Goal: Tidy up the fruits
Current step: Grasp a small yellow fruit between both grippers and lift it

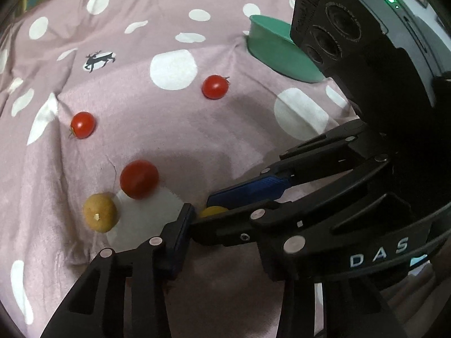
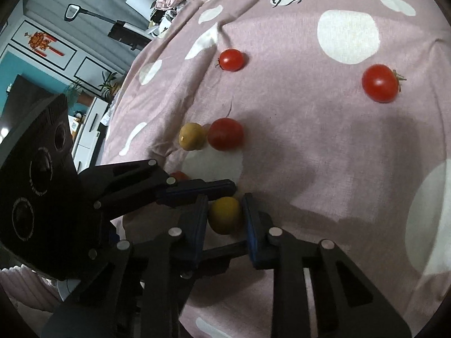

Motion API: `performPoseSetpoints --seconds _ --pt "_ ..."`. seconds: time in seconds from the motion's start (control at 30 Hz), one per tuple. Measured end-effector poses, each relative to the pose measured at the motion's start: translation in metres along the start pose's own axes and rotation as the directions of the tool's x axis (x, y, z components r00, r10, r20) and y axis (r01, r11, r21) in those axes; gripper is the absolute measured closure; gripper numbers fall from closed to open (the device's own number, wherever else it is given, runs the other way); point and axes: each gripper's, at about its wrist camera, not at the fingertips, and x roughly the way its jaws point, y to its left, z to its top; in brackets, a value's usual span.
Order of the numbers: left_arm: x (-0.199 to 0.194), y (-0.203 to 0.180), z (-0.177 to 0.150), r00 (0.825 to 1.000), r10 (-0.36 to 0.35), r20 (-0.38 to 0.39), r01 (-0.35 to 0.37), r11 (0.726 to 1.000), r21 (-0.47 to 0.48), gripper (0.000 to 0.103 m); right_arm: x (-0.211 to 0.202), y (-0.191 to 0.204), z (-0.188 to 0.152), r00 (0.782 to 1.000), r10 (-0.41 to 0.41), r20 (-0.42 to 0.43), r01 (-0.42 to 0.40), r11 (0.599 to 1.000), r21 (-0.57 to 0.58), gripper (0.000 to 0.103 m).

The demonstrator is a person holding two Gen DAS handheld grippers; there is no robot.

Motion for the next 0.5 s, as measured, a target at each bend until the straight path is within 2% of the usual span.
performPoseSetpoints --seconds 0.17,0.37,0.5 --pt "-0.003 -0.009 -0.002 1.0 0.029 0.011 -0.029 0.999 0.03 0.065 -0.008 0.003 -0.009 0.999 -0.02 0.029 0.021 0.999 -0.034 0.078" --pt "-0.022 -0.031 0.01 0.994 0.054 0.099 -0.064 0.993 0.1 0.065 -0.038 0.011 -0.011 0.99 -0.057 0.132 0.069 0.994 -0.085 0.078" --pt "-0.03 -0.05 0.027 0.984 0.079 0.158 -0.103 0.983 0.153 0.065 -0.067 0.011 -0.011 0.973 -0.088 0.216 0.113 0.988 -0.108 0.078"
